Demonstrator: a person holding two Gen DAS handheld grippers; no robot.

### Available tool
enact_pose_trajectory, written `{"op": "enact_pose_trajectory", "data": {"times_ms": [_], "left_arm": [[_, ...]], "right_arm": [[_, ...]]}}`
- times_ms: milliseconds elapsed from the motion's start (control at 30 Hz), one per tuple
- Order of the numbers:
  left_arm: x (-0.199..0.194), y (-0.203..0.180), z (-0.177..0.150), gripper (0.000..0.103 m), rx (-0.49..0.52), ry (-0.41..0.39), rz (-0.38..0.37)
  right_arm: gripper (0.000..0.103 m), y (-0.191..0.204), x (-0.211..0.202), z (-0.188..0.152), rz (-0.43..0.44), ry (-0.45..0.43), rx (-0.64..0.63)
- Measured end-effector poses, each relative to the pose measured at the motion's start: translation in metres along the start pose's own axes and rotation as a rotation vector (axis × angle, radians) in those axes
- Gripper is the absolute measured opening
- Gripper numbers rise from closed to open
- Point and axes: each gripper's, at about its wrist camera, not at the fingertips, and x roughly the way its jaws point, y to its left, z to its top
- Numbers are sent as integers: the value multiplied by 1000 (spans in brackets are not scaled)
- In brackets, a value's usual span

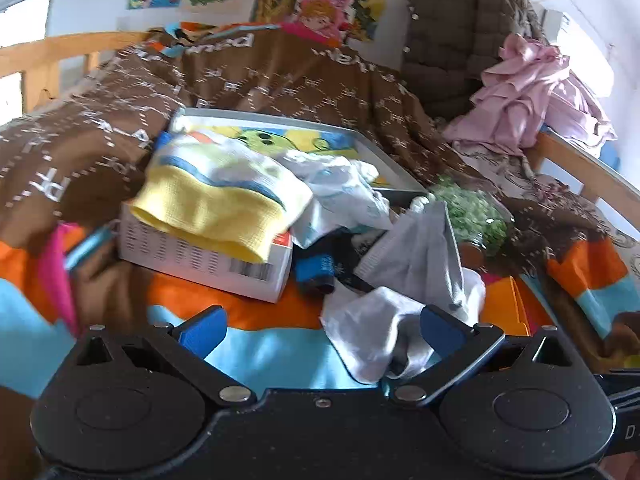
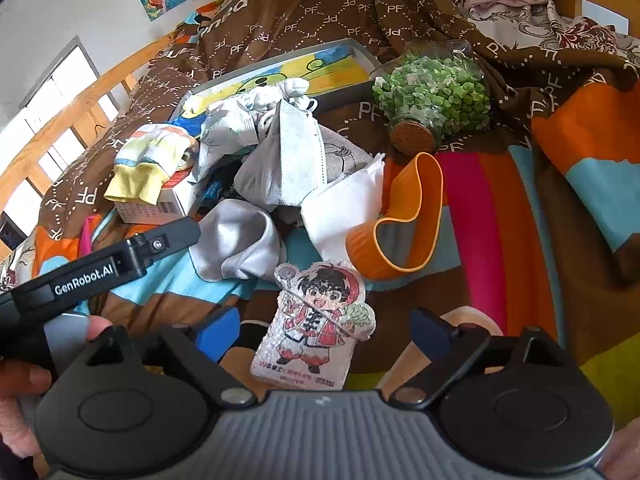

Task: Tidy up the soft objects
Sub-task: 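Lower the left tool onto the white cloth and close it while the right tool approaches the anime sticker card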

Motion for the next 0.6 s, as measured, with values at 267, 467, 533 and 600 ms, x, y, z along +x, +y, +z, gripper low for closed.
{"op": "enact_pose_trajectory", "data": {"times_ms": [267,467,533,600], "left_arm": [[31,-1,-3,102,2,92,-193],[52,-1,-2,99,-10,98,-213],[53,4,-4,98,-41,94,-221],[52,8,-6,95,-59,87,-223]], "right_arm": [[88,6,19,-1,8,55,-11],[81,2,26,-3,17,67,22],[80,3,27,-3,12,72,17],[79,4,28,-3,12,73,10]]}}
